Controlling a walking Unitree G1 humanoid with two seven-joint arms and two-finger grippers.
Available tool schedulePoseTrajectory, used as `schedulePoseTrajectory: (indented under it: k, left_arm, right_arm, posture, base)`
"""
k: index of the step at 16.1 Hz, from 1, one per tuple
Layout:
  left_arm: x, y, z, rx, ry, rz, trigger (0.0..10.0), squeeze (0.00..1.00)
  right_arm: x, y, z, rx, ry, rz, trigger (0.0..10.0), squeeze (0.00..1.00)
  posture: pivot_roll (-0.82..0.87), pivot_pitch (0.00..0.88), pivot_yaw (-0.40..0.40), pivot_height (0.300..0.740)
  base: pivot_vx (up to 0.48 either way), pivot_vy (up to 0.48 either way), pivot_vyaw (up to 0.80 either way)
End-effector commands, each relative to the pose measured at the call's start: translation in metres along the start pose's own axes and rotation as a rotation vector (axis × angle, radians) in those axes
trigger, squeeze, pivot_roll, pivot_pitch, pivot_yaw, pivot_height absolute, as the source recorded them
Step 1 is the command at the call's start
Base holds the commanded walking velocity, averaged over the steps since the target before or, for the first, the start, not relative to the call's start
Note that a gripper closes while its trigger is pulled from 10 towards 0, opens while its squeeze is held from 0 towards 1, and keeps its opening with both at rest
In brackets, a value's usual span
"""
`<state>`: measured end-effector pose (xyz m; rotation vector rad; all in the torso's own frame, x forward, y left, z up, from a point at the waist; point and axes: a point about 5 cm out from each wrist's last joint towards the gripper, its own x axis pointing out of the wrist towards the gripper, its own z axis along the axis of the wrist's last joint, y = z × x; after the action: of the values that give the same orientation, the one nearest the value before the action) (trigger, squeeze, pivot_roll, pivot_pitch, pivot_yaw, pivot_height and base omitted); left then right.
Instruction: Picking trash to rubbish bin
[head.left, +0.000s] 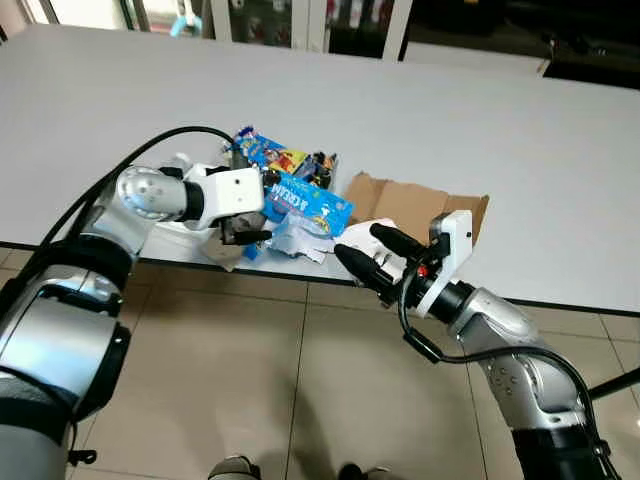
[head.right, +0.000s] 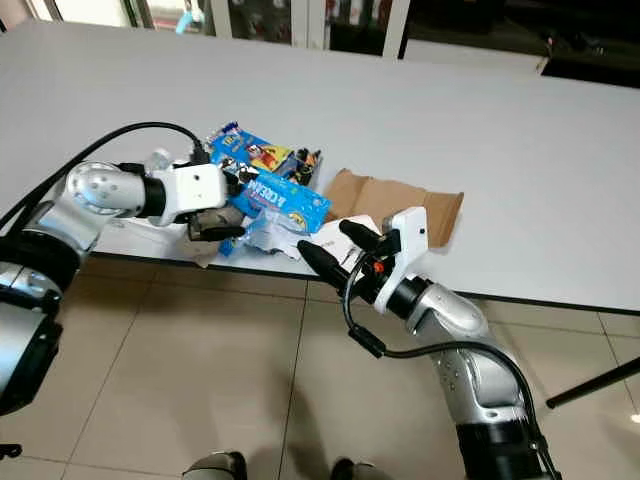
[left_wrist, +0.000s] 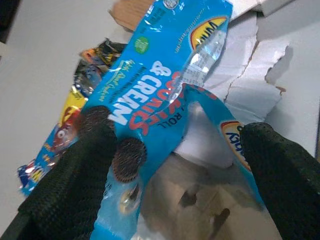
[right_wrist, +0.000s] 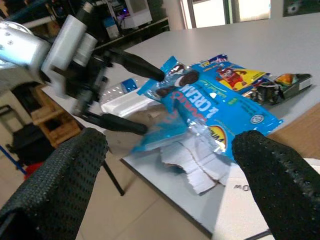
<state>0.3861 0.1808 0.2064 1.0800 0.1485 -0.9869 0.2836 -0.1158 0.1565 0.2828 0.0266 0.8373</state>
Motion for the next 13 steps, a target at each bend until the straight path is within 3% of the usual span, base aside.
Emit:
schedulePoseTrajectory:
  k: [1, 3, 6, 10, 13]
  left_arm:
    - [0.004, 0.003, 0.005, 0.061, 0.026, -0.006, 10.0, 0.0]
    - [0.006, 0.002, 0.004, 0.092, 0.059, 0.014, 10.0, 0.0]
    - [0.009, 0.008, 0.005, 0.218, 0.134, 0.088, 10.0, 0.0]
    - [0.012, 0.017, 0.008, 0.339, 0.199, 0.242, 10.0, 0.0]
    - [0.016, 0.012, 0.004, 0.342, 0.211, 0.261, 10.0, 0.0]
  right_arm:
    - [-0.002, 0.005, 0.002, 0.007, -0.001, 0.011, 10.0, 0.0]
    - [-0.005, 0.009, 0.001, 0.02, 0.004, 0.013, 10.0, 0.0]
    - [-0.007, 0.012, 0.0, 0.038, 0.0, 0.007, 10.0, 0.0]
    - [-0.006, 0.015, -0.001, 0.05, -0.001, 0.008, 10.0, 0.0]
    - [-0.006, 0.017, -0.001, 0.054, 0.001, 0.009, 10.0, 0.0]
  posture:
    - [-0.06, 0.173, -0.054, 0.74]
    - [-0.07, 0.172, -0.053, 0.74]
    - [-0.07, 0.169, -0.053, 0.74]
    - [-0.08, 0.162, -0.051, 0.74]
    - [-0.08, 0.164, -0.051, 0.74]
  base:
    - [0.0, 0.0, 0.0]
    - [0.0, 0.0, 0.0]
    - [0.0, 0.0, 0.0]
    - [0.0, 0.0, 0.0]
    - [0.0, 0.0, 0.0]
